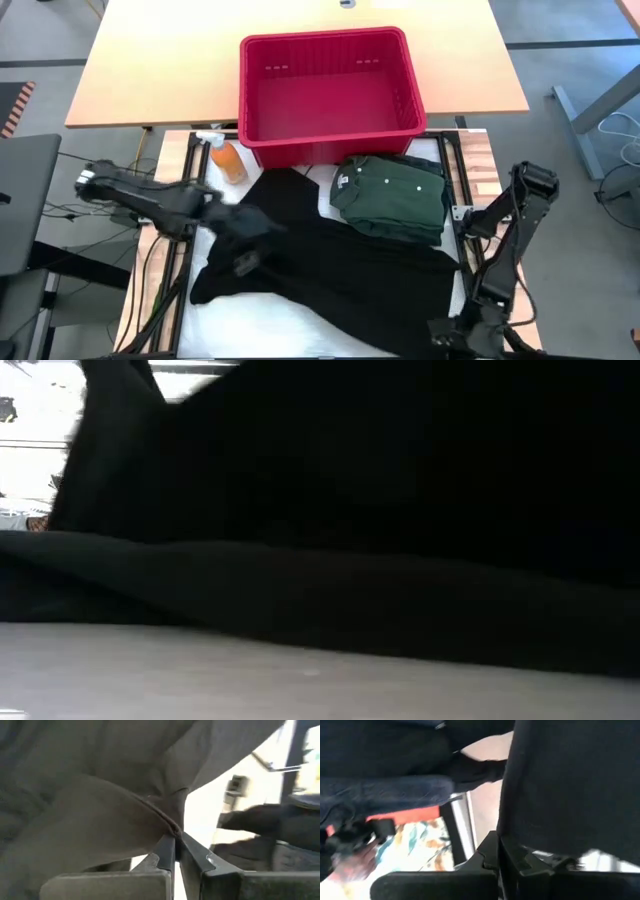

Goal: Fold laundry
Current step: Fold the black shirt

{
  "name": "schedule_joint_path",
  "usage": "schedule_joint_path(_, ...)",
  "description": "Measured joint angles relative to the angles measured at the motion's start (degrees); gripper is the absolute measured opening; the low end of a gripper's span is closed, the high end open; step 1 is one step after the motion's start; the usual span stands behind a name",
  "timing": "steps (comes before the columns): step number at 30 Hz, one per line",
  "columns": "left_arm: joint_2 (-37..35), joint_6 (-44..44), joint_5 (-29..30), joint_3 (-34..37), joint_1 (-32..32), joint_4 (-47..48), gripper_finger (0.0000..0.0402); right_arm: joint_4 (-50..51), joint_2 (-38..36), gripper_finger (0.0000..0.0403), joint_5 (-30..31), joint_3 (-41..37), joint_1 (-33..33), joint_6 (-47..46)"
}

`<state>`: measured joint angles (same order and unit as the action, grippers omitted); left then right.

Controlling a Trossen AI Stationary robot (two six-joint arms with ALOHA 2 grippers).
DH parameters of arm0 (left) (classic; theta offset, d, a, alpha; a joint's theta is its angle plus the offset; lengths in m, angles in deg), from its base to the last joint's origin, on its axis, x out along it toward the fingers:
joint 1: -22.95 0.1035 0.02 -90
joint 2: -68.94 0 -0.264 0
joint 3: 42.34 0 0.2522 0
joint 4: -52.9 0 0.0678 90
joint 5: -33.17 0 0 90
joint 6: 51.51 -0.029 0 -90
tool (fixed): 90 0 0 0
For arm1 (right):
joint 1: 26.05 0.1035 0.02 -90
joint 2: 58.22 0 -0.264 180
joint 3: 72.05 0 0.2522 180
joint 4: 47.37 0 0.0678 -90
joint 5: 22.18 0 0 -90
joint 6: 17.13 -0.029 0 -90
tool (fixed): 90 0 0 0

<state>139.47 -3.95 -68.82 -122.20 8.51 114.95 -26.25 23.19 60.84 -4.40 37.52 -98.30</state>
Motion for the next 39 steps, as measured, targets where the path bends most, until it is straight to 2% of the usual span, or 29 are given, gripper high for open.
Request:
schedule_joint_path(3,-4.05,7.66,3.04,0.00,-7.75,-2.18,0.0000,-1.22,0.00,0.0018,0.00,1.74,2.23,0.03)
schedule_joint_path(7,-5.61,19.57,11.88,0.00,-19.54,-8.49,0.0000,-4.54,0.00,0.0018,1.61,4.27,4.72,-0.76)
schedule_joint_path(10,-3.42,26.71,16.66,-0.02,-27.75,-14.97,0.0000,-6.07,0.00,0.0018,3.88,6.28,6.07,-0.95)
schedule_joint_path(15,4.19,36.51,17.68,-0.04,-36.30,-21.93,0.0000,-6.19,0.00,0.0018,5.63,8.63,6.99,-2.98)
schedule_joint_path(21,11.67,41.60,15.94,-0.02,-39.05,-24.06,0.0000,-5.94,0.00,0.0018,5.60,8.80,6.84,-6.18)
schedule_joint_path(26,12.84,36.99,17.44,-0.02,-38.80,-24.86,0.0000,-3.40,0.00,0.0018,5.53,8.83,7.33,-11.50)
schedule_joint_path(32,8.88,29.82,29.12,-0.02,-35.92,-16.53,0.0000,-0.67,0.36,0.0018,5.42,6.85,7.23,-19.97)
schedule_joint_path(36,4.18,25.42,32.32,-0.02,-35.53,-13.47,0.0000,-2.77,2.79,0.0017,5.27,6.84,7.39,-26.48)
schedule_joint_path(39,0.07,22.56,35.09,-0.02,-35.15,-10.30,0.0000,-2.45,4.84,0.0017,2.95,6.86,7.28,-28.78)
